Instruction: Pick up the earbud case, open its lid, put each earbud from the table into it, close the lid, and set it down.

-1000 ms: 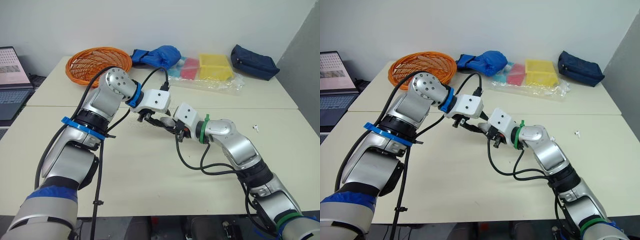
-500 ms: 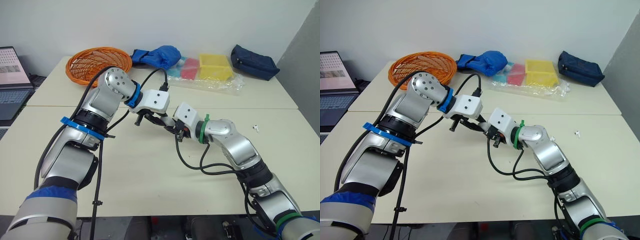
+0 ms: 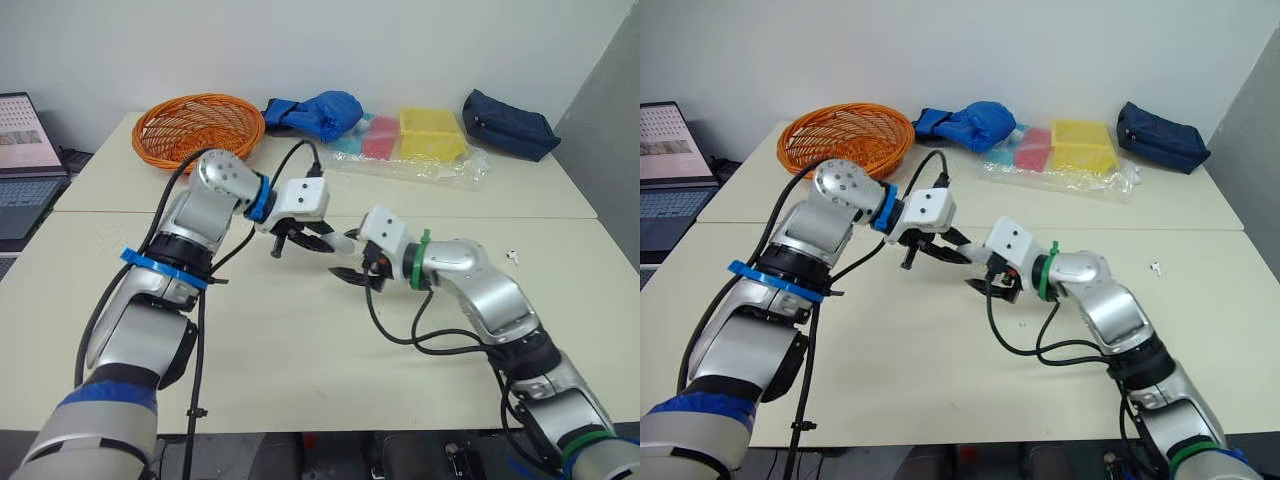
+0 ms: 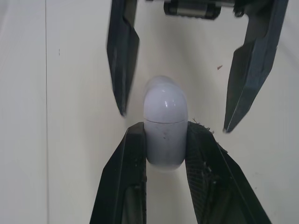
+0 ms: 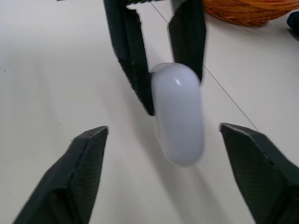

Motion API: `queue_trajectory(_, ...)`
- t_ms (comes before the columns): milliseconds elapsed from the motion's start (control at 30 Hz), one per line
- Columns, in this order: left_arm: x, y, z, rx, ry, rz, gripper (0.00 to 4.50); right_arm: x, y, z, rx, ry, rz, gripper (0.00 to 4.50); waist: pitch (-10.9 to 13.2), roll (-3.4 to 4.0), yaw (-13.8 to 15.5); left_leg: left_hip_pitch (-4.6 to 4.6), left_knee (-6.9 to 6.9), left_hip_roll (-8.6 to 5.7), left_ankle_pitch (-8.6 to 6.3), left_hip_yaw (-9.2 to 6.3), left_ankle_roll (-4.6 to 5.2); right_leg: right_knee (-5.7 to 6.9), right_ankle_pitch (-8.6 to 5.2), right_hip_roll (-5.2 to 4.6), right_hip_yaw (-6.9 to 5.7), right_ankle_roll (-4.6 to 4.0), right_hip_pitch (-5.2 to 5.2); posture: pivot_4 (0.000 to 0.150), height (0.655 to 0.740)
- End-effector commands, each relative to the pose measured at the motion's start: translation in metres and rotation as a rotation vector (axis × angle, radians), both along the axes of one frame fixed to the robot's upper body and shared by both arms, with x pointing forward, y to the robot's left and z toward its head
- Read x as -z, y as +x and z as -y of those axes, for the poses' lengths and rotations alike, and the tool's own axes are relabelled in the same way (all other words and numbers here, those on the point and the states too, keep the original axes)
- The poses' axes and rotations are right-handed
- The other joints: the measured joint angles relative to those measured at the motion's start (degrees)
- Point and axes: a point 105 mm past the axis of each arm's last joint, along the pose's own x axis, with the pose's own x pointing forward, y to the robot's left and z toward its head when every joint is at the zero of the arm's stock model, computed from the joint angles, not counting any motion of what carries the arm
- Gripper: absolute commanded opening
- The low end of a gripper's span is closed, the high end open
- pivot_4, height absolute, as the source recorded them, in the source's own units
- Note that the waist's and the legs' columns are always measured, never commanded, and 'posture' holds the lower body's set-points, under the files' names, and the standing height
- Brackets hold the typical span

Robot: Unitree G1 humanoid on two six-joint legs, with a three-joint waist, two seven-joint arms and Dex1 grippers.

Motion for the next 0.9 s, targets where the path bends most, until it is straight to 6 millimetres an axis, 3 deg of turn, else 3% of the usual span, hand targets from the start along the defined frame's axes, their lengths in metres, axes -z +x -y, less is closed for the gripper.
queue_trajectory(33, -0.017, -0.003, -0.008, -0.047, -0.327, -0.002, 0.75, -0.039, -0.020, 0.020, -0.048, 0.105, 0.050, 4.47, 0.00, 0.00, 0.00, 0.00, 0.00, 0.01, 0.00, -0.01, 0.00, -0.02, 0.00, -0.01, 0.00, 0.00, 0.00, 0.150, 0.7400)
queue_trajectory(133, -0.011, -0.005, -0.014, -0.172, -0.547, -0.071, 0.75, -0.054, -0.034, 0.031, -0.096, 0.178, 0.012, 4.47, 0.00, 0.00, -0.13, 0.02, 0.00, 0.02, 0.00, -0.02, 0.00, -0.01, 0.01, -0.05, 0.03, -0.01, 0.02, 0.150, 0.7400)
queue_trajectory(233, -0.011, -0.009, -0.015, -0.235, -0.630, -0.138, 0.75, -0.055, -0.036, 0.036, -0.096, 0.165, 0.008, 4.47, 0.00, -0.01, -0.01, 0.02, 0.03, 0.03, 0.00, -0.16, 0.00, 0.05, 0.01, -0.06, 0.04, -0.01, 0.08, 0.150, 0.7400)
queue_trajectory(300, 0.004, -0.035, -0.012, -0.157, -0.624, -0.179, 0.75, -0.061, -0.039, 0.032, -0.169, 0.146, 0.069, 4.47, 0.00, 0.00, -0.02, 0.03, 0.07, 0.00, 0.01, -0.21, 0.00, 0.19, -0.01, -0.03, 0.03, 0.03, 0.06, 0.150, 0.7400)
queue_trajectory(400, -0.004, -0.051, -0.004, -0.147, -0.801, -0.225, 0.75, -0.066, -0.034, 0.028, -0.189, 0.127, 0.099, 4.47, -0.05, 0.08, -0.16, 0.42, 0.01, -0.02, 0.00, -0.04, 0.00, 0.29, -0.02, -0.07, 0.20, 0.04, 0.18, 0.150, 0.7400)
queue_trajectory(500, 0.008, -0.065, 0.005, -0.094, -0.784, -0.124, 0.75, -0.059, -0.026, 0.027, -0.201, 0.057, 0.121, 4.47, -0.05, 0.07, -0.03, 0.41, 0.09, -0.03, 0.01, 0.07, -0.01, 0.32, -0.01, -0.08, 0.14, 0.16, 0.19, 0.150, 0.7400)
queue_trajectory(600, 0.014, -0.066, 0.007, -0.112, -0.796, -0.111, 0.75, -0.061, -0.024, 0.023, -0.213, 0.067, 0.119, 4.47, -0.05, 0.07, -0.01, 0.46, 0.09, -0.03, 0.05, 0.05, 0.04, 0.34, 0.04, -0.04, 0.16, 0.13, 0.22, 0.150, 0.7400)
queue_trajectory(900, 0.009, -0.070, 0.009, -0.095, -0.788, -0.090, 0.75, -0.068, -0.010, 0.022, -0.171, 0.105, 0.078, 4.47, -0.05, 0.07, -0.03, 0.42, 0.03, -0.02, 0.07, 0.10, 0.07, 0.27, 0.06, -0.02, 0.17, 0.15, 0.16, 0.150, 0.7400)
